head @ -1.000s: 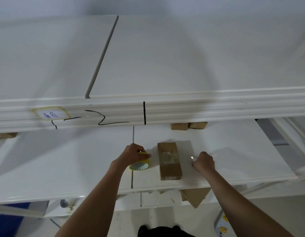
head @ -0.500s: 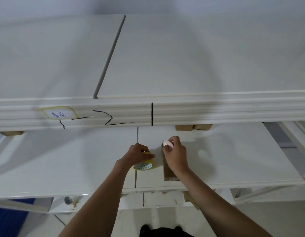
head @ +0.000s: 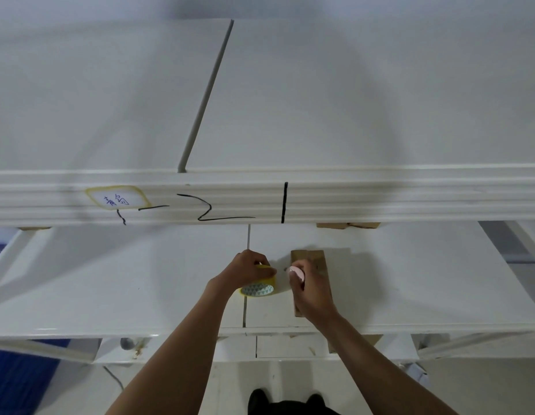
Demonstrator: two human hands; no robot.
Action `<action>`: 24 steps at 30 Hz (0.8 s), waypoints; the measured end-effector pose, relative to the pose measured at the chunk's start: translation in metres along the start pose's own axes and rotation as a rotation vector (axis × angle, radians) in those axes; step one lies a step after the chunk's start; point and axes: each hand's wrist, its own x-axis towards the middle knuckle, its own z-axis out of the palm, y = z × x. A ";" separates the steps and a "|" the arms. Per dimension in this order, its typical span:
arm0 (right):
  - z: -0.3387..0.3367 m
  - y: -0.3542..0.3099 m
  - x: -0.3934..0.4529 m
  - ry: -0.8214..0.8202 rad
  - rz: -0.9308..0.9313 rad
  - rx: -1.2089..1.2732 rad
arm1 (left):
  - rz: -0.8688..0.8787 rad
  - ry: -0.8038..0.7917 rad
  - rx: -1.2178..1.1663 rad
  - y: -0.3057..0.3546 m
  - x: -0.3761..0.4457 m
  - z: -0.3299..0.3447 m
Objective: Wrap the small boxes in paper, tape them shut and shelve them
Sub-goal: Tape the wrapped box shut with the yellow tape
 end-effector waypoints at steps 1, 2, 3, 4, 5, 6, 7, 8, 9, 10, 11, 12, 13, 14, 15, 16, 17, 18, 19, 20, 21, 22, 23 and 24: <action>0.000 0.001 0.000 -0.014 -0.007 0.000 | 0.004 0.000 0.003 0.000 0.000 0.000; 0.001 0.001 0.000 -0.031 -0.014 -0.002 | 0.010 0.001 0.009 0.000 0.000 0.000; 0.002 0.002 0.000 -0.046 -0.021 -0.008 | 0.016 0.000 0.013 -0.001 0.001 0.000; 0.003 0.003 0.000 -0.056 -0.028 -0.012 | 0.020 -0.001 0.016 -0.001 0.000 0.000; 0.004 0.004 0.000 -0.062 -0.031 -0.015 | 0.022 0.000 0.016 -0.001 0.000 0.000; 0.005 0.004 0.000 -0.064 -0.032 -0.015 | 0.023 0.004 0.013 -0.001 0.000 -0.001; 0.006 0.004 0.000 -0.063 -0.033 -0.011 | 0.024 0.006 0.010 -0.001 0.000 -0.001; 0.006 0.003 0.000 -0.062 -0.036 -0.006 | 0.025 0.006 0.011 0.000 0.000 -0.001; 0.005 0.003 0.001 -0.061 -0.043 -0.002 | 0.028 0.005 0.012 0.000 -0.001 -0.001; 0.004 0.002 0.000 -0.062 -0.050 0.000 | 0.031 0.004 0.013 0.000 -0.001 -0.001; 0.004 0.002 0.000 -0.061 -0.057 -0.002 | 0.033 0.004 0.014 0.000 0.000 0.000; 0.004 0.002 -0.001 -0.061 -0.065 -0.001 | 0.033 0.005 0.016 0.001 -0.001 0.000; 0.004 0.002 -0.002 -0.059 -0.071 0.003 | 0.033 0.006 0.019 0.001 -0.001 -0.001; 0.003 0.002 -0.002 -0.057 -0.075 0.007 | 0.034 0.006 0.021 0.002 -0.001 -0.001; 0.003 0.002 -0.003 -0.057 -0.074 0.012 | 0.034 0.007 0.021 0.001 -0.001 0.000; 0.003 0.002 -0.003 -0.055 -0.075 0.018 | 0.033 0.008 0.018 0.001 -0.001 0.000; 0.002 0.002 -0.004 -0.052 -0.080 0.025 | 0.030 0.009 0.014 0.001 -0.001 0.000; 0.001 0.002 -0.003 -0.050 -0.086 0.032 | 0.026 0.009 0.010 0.001 -0.001 0.000; 0.001 0.002 -0.003 -0.050 -0.089 0.039 | 0.023 0.008 0.007 0.001 -0.001 0.000; 0.000 0.002 -0.004 -0.053 -0.091 0.046 | 0.021 0.007 0.006 0.000 -0.001 0.000; -0.001 0.003 -0.004 -0.054 -0.093 0.053 | 0.018 0.006 0.003 0.000 0.000 0.000; -0.001 0.002 -0.005 -0.052 -0.100 0.060 | 0.016 0.006 0.000 0.001 -0.001 0.000; -0.002 0.003 -0.005 -0.051 -0.105 0.065 | 0.017 0.007 -0.002 0.001 -0.001 0.000; -0.003 0.003 -0.005 -0.053 -0.105 0.072 | 0.019 0.009 -0.001 0.001 -0.001 0.000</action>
